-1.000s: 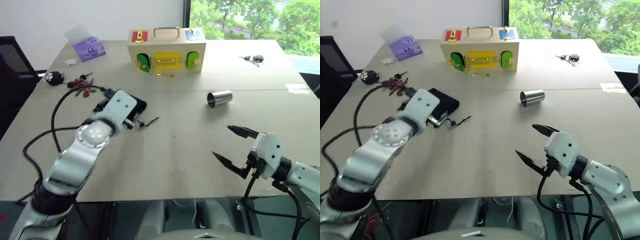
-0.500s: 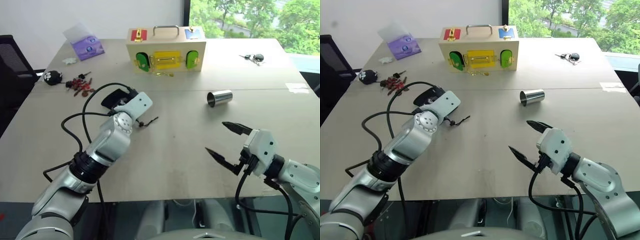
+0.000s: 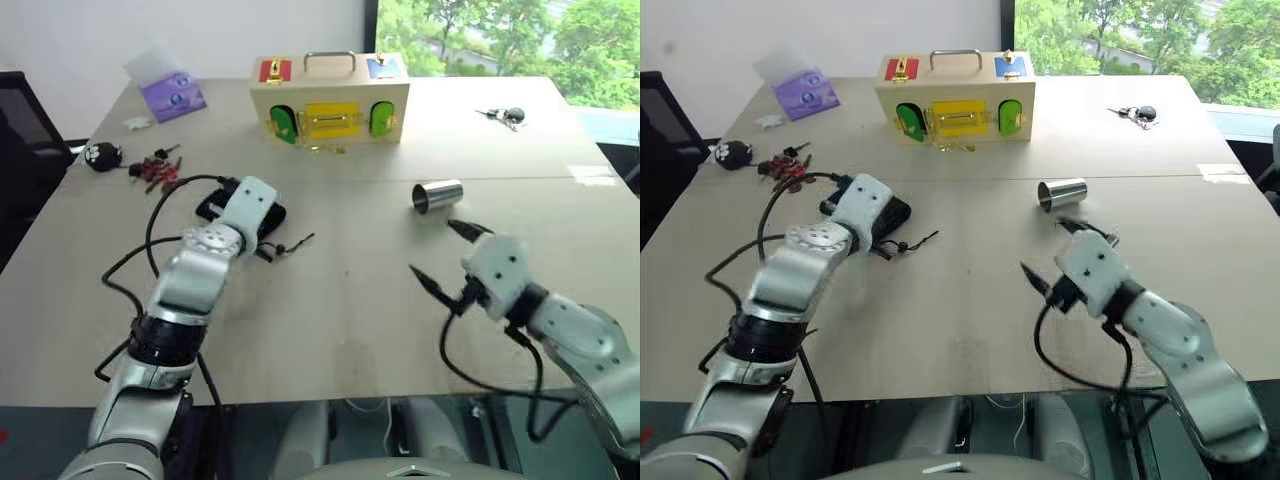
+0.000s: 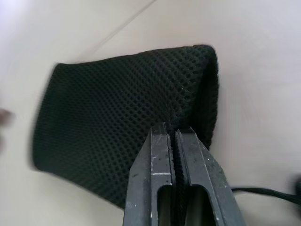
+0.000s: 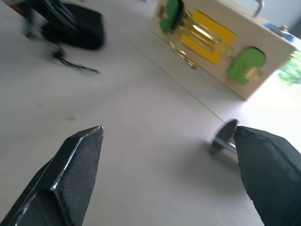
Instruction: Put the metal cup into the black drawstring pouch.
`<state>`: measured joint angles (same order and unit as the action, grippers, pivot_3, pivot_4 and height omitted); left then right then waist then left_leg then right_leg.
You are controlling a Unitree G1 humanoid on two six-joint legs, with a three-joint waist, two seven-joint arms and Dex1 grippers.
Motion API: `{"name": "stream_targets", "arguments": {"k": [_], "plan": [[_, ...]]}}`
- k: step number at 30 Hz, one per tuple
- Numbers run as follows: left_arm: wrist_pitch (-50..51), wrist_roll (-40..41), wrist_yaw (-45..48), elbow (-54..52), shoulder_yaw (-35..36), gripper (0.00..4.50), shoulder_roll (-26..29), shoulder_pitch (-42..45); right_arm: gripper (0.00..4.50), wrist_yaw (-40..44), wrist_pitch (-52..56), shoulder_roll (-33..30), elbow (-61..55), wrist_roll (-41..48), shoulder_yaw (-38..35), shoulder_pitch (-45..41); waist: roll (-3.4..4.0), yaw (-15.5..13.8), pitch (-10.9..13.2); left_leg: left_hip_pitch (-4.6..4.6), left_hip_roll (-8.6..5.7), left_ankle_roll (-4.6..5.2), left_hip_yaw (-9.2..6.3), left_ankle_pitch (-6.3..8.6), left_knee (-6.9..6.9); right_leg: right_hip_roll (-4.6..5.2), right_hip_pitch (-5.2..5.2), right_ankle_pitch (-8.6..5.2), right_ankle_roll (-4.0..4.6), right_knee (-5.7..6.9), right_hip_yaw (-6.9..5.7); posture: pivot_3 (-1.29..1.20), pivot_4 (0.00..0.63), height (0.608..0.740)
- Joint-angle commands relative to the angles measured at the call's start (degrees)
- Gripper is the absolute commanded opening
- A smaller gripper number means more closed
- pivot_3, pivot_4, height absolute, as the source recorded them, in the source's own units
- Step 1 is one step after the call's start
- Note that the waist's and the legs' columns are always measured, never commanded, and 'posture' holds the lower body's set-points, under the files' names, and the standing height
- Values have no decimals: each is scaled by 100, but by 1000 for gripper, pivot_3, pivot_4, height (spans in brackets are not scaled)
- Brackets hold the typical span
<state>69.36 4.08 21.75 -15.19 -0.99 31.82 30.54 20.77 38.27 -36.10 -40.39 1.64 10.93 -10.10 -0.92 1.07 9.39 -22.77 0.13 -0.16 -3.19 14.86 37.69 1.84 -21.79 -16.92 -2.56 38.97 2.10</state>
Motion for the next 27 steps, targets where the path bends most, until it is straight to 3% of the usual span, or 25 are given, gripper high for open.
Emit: {"name": "stream_targets", "arguments": {"k": [1,11,21,24,27], "plan": [[521,388,147,-656,692,88,-57,-125,4500,-488,630,325,644,-709,351,-905,0,3,0,0,0,-1,-1,0,0,0,0,0,0,2,-1,0,150,740],[842,488,-264,-1453,787,88,-216,-556,4500,-1017,1142,1696,2698,-1415,858,-2639,2,-27,1,-12,-6,-4,-14,-2,-1,11,-2,1,1,-3,-14,0,150,740],[709,511,-388,-1679,748,88,-60,-817,4500,-1301,694,1352,3996,-2557,1238,-2992,3,5,1,-10,-6,-4,-14,-2,-4,10,-4,1,1,-1,-14,0,150,740],[673,519,-386,-1674,712,0,-42,-793,3700,-1216,601,1309,4062,-2665,1184,-2949,3,15,1,-8,-5,-4,-12,-2,-6,8,-4,1,1,0,-12,0,150,740],[661,562,-357,-1677,723,0,-55,-765,2273,-1154,553,1244,3974,-2722,1101,-2816,3,11,1,-8,-5,-4,-12,-2,-6,9,-5,2,1,0,-11,0,150,740]]}}
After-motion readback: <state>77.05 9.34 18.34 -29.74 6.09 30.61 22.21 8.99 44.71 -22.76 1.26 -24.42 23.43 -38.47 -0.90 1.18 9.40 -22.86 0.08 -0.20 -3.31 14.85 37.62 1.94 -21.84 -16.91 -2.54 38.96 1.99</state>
